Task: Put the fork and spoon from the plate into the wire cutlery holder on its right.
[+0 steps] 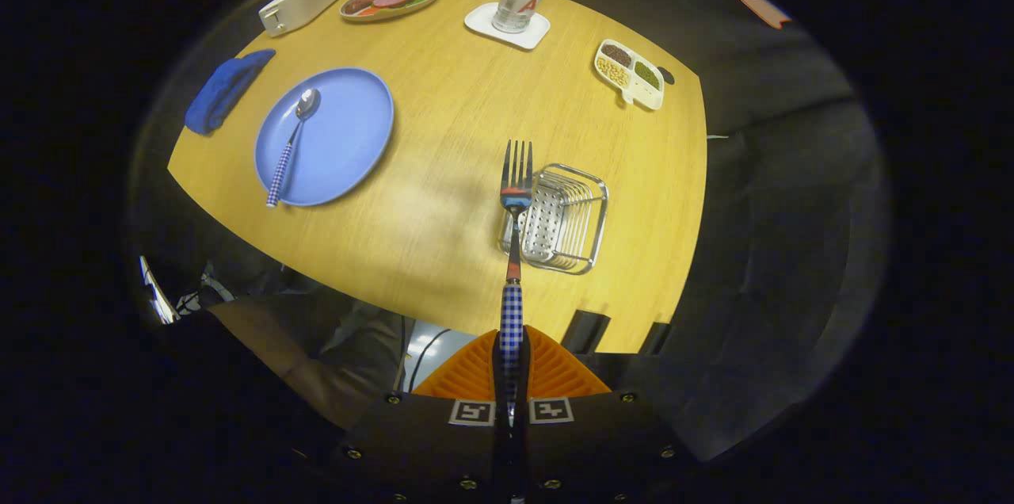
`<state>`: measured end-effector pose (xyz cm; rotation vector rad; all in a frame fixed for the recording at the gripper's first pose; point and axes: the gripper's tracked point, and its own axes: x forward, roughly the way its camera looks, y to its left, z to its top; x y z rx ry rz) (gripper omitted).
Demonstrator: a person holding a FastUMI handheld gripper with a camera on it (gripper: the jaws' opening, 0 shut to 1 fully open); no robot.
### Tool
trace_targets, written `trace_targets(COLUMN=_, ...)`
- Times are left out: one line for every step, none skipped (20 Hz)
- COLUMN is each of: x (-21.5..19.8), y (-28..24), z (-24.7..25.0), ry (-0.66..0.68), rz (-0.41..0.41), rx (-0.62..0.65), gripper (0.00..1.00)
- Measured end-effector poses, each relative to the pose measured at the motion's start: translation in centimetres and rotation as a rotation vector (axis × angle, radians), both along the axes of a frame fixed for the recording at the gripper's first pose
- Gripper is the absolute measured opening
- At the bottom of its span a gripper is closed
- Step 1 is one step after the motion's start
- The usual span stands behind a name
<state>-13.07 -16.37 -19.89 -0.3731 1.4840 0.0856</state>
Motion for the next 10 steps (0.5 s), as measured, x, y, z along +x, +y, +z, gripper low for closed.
trace_targets(x=0.0, y=-1.1, z=0.0, ry=0.015, rz=0.004, rx=-0.031, gripper=0.02)
trace_targets(x=0.1, y=-2.0, z=0.1, ry=0.023, rz=0.009, rx=-0.052, gripper=0.02)
trace_targets(x=0.2, y=-2.6, z=0.1, ry=0.032, rz=0.011, rx=-0.062, gripper=0.02)
trace_targets(x=0.2, y=-3.0, z=0.0, ry=0.042, rz=0.014, rx=-0.066, gripper=0.02)
trace_targets(x=0.4, y=-3.1, z=-0.1, ry=0.049, rz=0.019, rx=-0.064, gripper=0.01)
trace_targets(x=0.1, y=-3.4, z=-0.2, ry=0.066, rz=0.027, rx=-0.067, gripper=0.02)
trace_targets(x=0.1, y=-3.6, z=-0.3, ry=0.085, rz=0.041, rx=-0.074, gripper=0.01)
trace_targets(x=0.1, y=-3.9, z=-0.5, ry=0.106, rz=0.053, rx=-0.079, gripper=0.02)
trace_targets(x=0.1, y=-4.2, z=-0.7, ry=0.129, rz=0.064, rx=-0.086, gripper=0.02)
trace_targets(x=0.1, y=-4.5, z=-1.0, ry=0.149, rz=0.077, rx=-0.093, gripper=0.02)
